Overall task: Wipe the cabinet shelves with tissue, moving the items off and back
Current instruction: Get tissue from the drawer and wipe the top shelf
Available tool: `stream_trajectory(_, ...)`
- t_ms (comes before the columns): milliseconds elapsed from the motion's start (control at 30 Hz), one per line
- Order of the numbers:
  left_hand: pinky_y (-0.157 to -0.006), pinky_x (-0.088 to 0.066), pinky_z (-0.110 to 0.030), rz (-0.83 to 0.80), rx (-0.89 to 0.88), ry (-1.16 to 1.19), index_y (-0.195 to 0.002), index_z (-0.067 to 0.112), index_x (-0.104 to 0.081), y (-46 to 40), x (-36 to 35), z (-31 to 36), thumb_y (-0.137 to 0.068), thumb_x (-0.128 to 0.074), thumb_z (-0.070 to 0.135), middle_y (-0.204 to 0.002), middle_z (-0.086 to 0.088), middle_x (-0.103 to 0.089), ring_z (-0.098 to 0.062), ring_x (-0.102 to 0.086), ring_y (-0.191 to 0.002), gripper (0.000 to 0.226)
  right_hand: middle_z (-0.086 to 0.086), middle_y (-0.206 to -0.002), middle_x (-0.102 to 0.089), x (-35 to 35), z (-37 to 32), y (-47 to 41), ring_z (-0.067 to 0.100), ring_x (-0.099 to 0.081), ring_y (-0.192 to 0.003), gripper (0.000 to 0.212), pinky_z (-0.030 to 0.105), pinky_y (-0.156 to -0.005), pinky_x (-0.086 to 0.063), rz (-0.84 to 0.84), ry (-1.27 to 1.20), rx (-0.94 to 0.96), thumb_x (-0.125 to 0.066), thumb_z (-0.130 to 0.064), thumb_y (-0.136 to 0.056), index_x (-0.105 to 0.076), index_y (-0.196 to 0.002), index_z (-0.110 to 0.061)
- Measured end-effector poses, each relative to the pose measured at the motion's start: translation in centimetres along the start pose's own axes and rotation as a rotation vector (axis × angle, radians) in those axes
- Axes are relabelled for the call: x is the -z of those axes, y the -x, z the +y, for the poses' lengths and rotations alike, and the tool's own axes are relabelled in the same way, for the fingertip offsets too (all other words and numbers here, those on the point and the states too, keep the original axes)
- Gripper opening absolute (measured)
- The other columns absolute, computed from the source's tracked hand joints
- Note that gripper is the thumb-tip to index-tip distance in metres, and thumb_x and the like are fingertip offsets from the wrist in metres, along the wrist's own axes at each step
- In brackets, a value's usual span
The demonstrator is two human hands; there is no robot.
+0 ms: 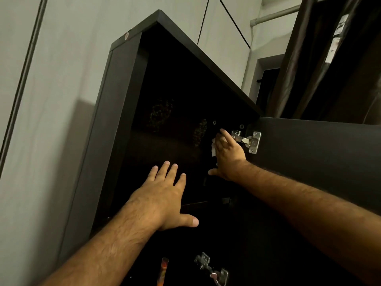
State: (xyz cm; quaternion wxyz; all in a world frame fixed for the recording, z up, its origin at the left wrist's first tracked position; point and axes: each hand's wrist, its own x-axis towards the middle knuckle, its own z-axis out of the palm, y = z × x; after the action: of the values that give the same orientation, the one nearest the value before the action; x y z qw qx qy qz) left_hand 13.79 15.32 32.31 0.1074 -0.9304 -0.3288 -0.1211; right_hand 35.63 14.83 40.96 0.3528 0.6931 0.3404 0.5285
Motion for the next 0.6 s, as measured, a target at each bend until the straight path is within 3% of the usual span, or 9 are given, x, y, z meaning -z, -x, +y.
stream_trajectory(100,-0.120,0.011,-0.048,0.000,-0.004,-0.001,-0.153,0.016,0.012,-0.1,0.0,0.0,-0.079,-0.043,0.080,-0.158,-0.013,0.025,-0.029,0.029,-0.143,0.112,0.017,-0.161,-0.002,1.1,0.9,-0.8,0.033,0.013,-0.148,0.105,0.054,-0.104,0.031,-0.007,0.017,-0.029,-0.008,-0.083,-0.082,-0.002,-0.154,-0.007)
stream_trajectory(167,-0.120,0.012,-0.048,-0.006,-0.001,-0.001,-0.153,0.016,0.012,-0.1,0.0,-0.1,-0.079,-0.043,0.080,-0.158,-0.013,0.025,-0.029,0.030,-0.143,0.112,0.018,-0.161,-0.004,1.9,1.2,-1.0,0.035,0.011,-0.148,0.100,0.053,-0.108,0.027,-0.040,0.006,-0.006,-0.008,-0.081,-0.084,-0.004,-0.153,-0.009)
stream_trajectory(333,-0.119,0.013,-0.048,-0.027,-0.002,0.002,-0.153,0.017,0.013,0.0,0.2,-0.1,-0.079,-0.042,0.080,-0.158,-0.012,0.026,-0.029,0.029,-0.143,0.112,0.015,-0.161,-0.013,2.5,2.6,-2.1,0.036,0.007,-0.148,0.091,0.053,-0.111,0.023,-0.052,-0.184,-0.067,-0.009,-0.077,-0.088,-0.025,-0.152,-0.014)
stream_trajectory(500,-0.119,0.013,-0.047,-0.037,0.008,0.009,-0.153,0.017,0.013,0.0,0.3,0.0,-0.080,-0.041,0.079,-0.158,-0.012,0.026,-0.028,0.030,-0.143,0.111,0.014,-0.162,0.003,0.4,4.0,-1.5,0.031,0.013,-0.148,0.097,0.047,-0.112,0.022,0.042,-0.343,-0.171,-0.010,-0.077,-0.087,-0.001,-0.152,-0.005)
stream_trajectory(600,-0.119,0.014,-0.046,-0.048,0.005,0.010,-0.153,0.017,0.013,0.0,0.4,0.0,-0.080,-0.041,0.079,-0.158,-0.012,0.026,-0.028,0.030,-0.143,0.111,0.012,-0.162,-0.002,-0.7,4.3,-0.7,0.028,0.009,-0.149,0.101,0.047,-0.117,0.017,0.109,-0.404,-0.203,-0.009,-0.080,-0.084,-0.006,-0.153,-0.006)
